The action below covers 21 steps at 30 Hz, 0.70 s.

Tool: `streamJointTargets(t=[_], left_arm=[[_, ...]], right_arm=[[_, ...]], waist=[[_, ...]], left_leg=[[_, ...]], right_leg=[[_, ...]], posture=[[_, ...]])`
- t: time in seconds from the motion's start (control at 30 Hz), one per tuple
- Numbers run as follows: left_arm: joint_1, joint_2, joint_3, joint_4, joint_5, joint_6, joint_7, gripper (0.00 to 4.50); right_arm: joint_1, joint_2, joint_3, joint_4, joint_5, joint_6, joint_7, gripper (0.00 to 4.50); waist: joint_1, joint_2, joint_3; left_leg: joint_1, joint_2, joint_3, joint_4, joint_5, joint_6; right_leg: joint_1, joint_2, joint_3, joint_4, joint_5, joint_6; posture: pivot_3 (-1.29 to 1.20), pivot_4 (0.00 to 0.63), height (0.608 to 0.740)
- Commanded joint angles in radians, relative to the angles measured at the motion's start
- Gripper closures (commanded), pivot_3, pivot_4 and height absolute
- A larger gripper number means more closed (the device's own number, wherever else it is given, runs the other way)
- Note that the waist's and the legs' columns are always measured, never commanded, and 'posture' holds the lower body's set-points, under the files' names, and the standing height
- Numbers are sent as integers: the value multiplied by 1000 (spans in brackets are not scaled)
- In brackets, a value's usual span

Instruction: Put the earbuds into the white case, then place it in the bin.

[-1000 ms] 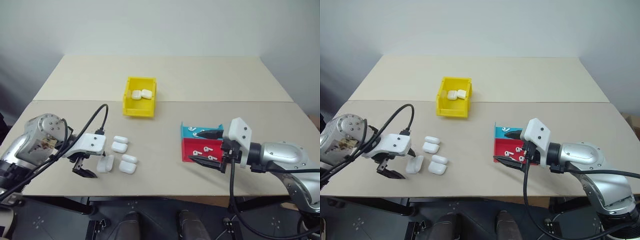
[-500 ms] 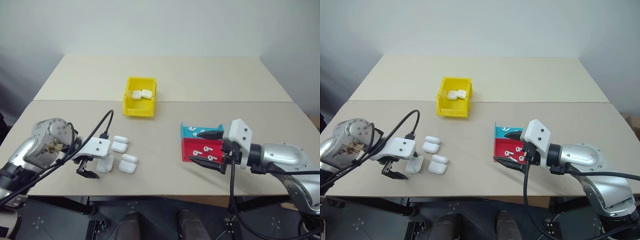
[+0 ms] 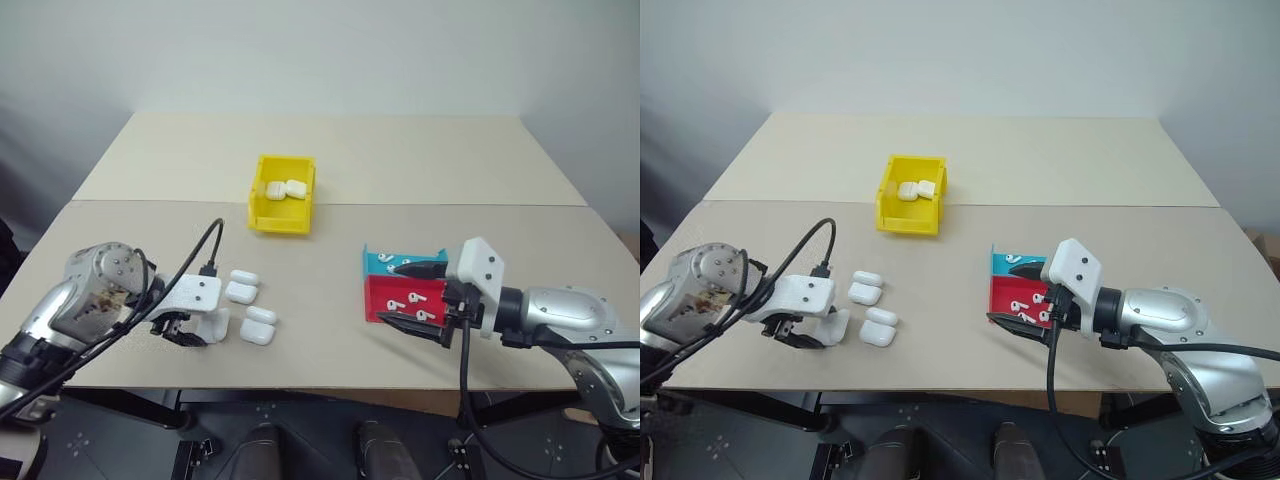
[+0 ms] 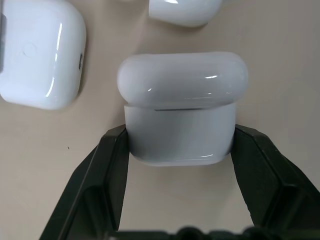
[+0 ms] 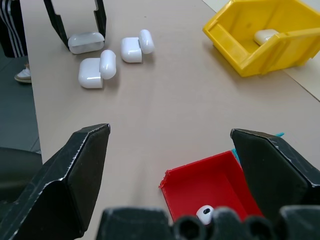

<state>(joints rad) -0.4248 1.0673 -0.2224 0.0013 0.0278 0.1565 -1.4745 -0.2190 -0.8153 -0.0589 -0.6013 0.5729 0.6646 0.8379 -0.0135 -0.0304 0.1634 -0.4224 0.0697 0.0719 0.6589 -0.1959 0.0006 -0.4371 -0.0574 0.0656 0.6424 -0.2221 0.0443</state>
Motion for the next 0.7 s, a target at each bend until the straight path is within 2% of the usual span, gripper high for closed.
streamJointTargets(t=[0.03,0.17,0.27,0.4,0.53,0.7], left_arm=[[71,25,191,-36,-190,-94,-43,1729],[131,-9,324,-120,-373,-1,-24,1729],[143,-41,356,-202,-434,109,61,1729],[132,-174,390,-338,-557,262,261,1729],[112,-376,389,-439,-707,359,463,1729],[84,-460,374,-460,-851,393,438,1729]], right_arm=[[-8,-2,-30,-5,11,-33,13,0],[-13,9,-34,18,16,-33,12,0],[-21,10,-36,34,15,-30,14,0],[-39,-16,-53,55,18,-27,38,0],[-70,-44,-71,81,28,-9,57,0],[-103,-83,-71,105,42,29,83,0]], waist=[[-2,0,0],[-1,0,0],[5,0,0],[3,0,0],[1,0,0],[-5,0,0]], left_leg=[[0,0,0,0,0,0],[0,1,0,0,0,0],[1,1,0,0,0,0],[1,0,0,1,0,0],[1,0,0,1,0,0],[3,0,-2,1,0,0]], right_leg=[[0,0,0,0,0,0],[0,0,0,0,-1,-1],[1,0,0,0,-3,-4],[2,0,0,0,0,1],[2,0,0,0,1,2],[4,1,0,0,1,2]], posture=[[0,150,740],[0,150,740],[0,150,740],[0,150,740],[0,150,740],[0,150,740]])
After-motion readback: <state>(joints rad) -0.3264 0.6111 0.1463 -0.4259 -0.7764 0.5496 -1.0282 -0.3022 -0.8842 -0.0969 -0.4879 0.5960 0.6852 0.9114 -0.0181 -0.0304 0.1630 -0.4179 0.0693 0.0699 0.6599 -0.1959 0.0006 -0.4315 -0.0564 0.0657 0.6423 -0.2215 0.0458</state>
